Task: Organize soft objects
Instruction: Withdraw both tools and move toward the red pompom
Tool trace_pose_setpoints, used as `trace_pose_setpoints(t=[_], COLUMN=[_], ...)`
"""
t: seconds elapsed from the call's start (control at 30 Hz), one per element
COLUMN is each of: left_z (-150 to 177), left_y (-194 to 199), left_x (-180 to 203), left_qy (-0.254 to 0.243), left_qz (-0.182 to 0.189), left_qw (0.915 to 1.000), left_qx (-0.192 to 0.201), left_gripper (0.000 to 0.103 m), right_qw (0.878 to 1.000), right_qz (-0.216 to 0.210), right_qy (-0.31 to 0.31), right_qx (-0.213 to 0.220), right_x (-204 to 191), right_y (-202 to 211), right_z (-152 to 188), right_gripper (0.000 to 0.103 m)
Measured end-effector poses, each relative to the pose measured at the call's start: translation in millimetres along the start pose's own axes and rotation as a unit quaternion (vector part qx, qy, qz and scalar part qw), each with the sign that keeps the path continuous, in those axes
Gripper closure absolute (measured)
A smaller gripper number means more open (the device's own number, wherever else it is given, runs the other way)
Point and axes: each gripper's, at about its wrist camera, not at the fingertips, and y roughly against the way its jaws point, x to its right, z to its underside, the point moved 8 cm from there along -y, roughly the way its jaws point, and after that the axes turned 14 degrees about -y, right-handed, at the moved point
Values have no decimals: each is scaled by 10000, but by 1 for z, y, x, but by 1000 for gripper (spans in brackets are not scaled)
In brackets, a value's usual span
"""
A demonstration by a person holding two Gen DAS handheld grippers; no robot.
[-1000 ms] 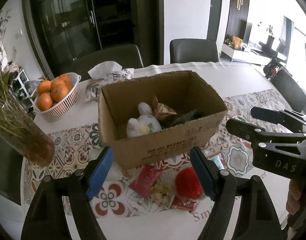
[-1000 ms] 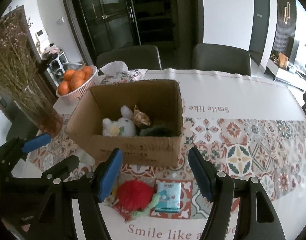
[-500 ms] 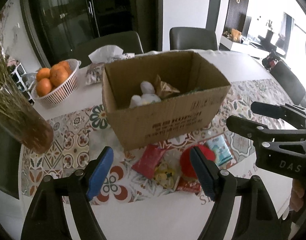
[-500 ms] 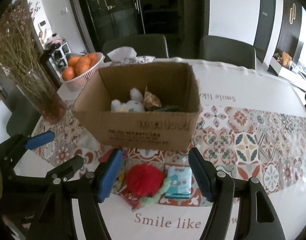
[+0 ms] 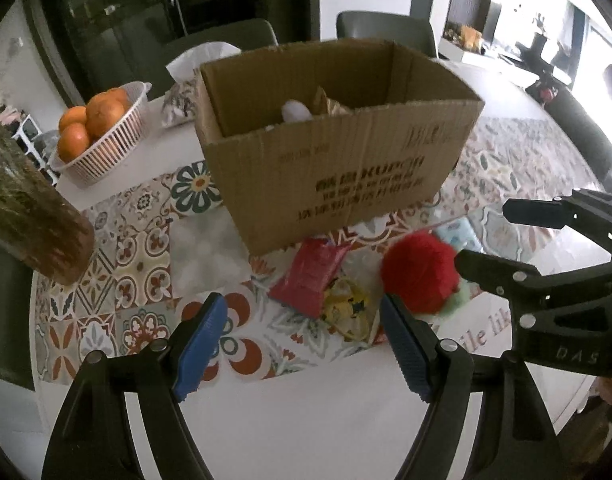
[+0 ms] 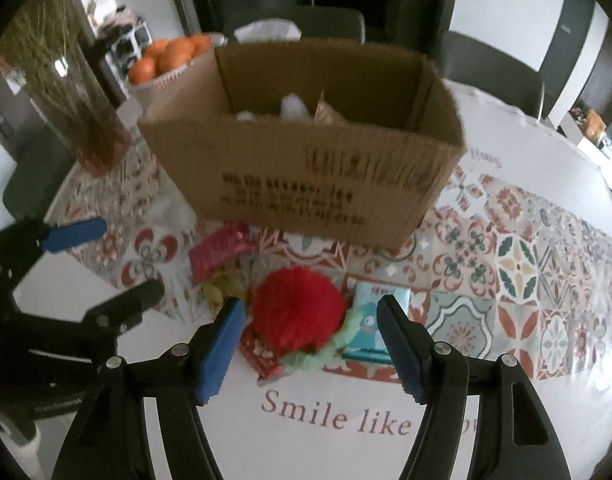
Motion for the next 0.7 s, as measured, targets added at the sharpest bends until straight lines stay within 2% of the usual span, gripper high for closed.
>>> trace_pose_setpoints(t=[0.23, 0.37, 0.7], left_z=[10, 11, 6], left_y=[-21, -31, -65], left_x=[2, 1, -2], left_qy=[-268, -425, -573], left_qz=[47, 31, 422], left_qw=[9995, 9990, 9975], left_qx=[-147, -103, -36], left_gripper=[25, 25, 27], right_qw=[9982, 9959, 9918], right_qz=[254, 388, 620], right_qy=[362, 602, 773], right_qx=[-400, -561, -809], right_x=[-1, -3, -1], right_y=[-23, -35, -67], right_z=[12, 18, 21], right_gripper=[34, 34, 34])
